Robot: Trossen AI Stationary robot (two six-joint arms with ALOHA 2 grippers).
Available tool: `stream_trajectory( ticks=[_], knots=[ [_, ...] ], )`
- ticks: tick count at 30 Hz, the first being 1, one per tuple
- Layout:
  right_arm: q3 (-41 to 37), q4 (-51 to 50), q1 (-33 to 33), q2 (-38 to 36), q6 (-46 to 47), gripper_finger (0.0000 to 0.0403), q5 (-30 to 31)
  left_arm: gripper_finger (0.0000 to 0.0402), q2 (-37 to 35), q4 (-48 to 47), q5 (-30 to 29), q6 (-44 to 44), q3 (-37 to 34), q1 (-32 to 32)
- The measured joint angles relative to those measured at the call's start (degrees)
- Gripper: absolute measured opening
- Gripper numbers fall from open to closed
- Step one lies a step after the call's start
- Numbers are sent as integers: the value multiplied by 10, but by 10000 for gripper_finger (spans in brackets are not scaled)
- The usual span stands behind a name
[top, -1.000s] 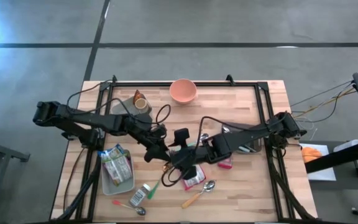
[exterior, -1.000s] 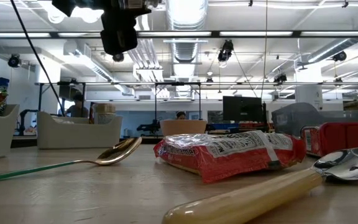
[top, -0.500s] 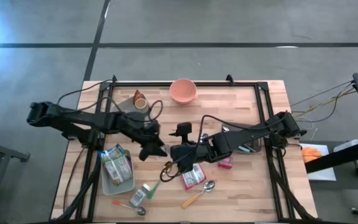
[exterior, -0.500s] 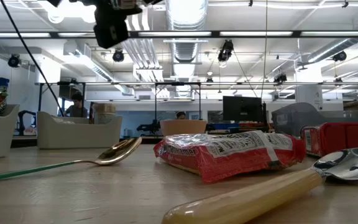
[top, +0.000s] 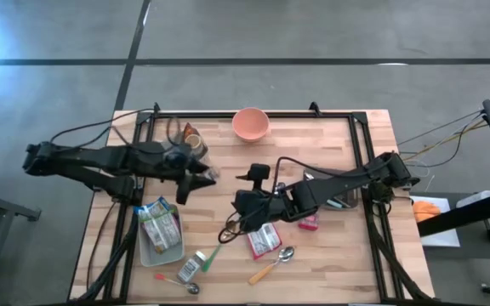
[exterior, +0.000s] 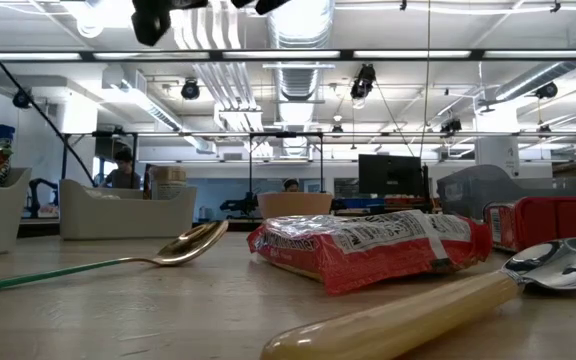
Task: Pick & Place Food Item
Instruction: Put the brown seasoning bottle into the top gray bin
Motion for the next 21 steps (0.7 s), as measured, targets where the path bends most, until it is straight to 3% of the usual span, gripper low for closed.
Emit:
stream_trajectory(
  ticks=[5, 12, 18, 21],
  knots=[
    [-14, 1, -2, 11, 41, 372, 23, 181, -43, 6, -41, 30, -5, 0],
    [-18, -8, -7, 38, 161, 372, 162, 181, -72, -11, -72, 41, -7, 0],
    [-18, 91, -13, 74, 200, 372, 164, 181, -84, -22, -73, 54, -7, 0],
    [-18, 164, -26, 93, 189, 372, 117, 181, -89, -21, -73, 56, -7, 0]
  ],
)
